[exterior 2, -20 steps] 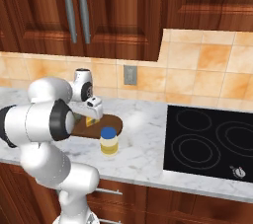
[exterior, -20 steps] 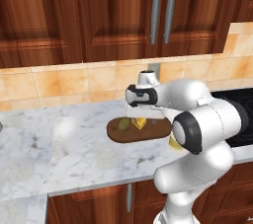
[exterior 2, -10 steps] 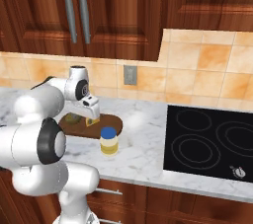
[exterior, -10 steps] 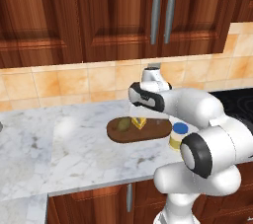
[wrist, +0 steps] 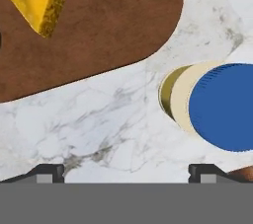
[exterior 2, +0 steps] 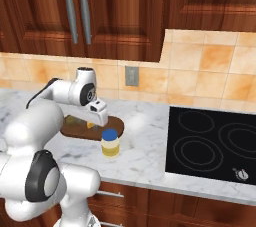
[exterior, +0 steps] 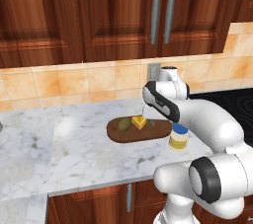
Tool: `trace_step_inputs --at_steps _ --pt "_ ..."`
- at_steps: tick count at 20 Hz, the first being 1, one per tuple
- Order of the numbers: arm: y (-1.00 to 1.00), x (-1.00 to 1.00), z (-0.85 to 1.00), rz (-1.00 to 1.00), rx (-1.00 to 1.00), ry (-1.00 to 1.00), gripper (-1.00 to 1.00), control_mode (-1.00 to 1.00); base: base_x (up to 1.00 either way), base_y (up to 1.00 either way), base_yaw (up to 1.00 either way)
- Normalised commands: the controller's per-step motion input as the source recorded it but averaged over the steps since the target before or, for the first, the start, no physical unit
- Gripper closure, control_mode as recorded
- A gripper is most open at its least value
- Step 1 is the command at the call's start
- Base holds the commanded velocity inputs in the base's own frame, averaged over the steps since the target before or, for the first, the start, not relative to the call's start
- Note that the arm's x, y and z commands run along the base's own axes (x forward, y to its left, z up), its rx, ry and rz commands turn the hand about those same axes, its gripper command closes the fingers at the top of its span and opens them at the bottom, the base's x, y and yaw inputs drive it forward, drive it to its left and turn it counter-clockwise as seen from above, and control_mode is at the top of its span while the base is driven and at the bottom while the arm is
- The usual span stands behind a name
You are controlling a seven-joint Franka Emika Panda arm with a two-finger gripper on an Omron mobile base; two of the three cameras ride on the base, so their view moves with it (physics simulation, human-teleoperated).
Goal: Retrieve the reheated potato from the microwave, then place the potato, cheese, and condiment on the cutting board.
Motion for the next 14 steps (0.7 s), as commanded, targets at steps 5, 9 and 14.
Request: trace_step_inputs --at_steps 5,9,14 --pt "-0.63 -0.17 0.0 -0.01 0.0 0.0 -1.0 -1.0 0.0 0.0 0.0" --pt "-0.53 -0.01 0.0 0.0 0.0 0.0 -1.0 -1.0 0.0 0.0 0.0" --pt "-0.33 0.02 -0.01 0.0 0.0 0.0 -1.0 -1.0 0.0 0.0 0.0"
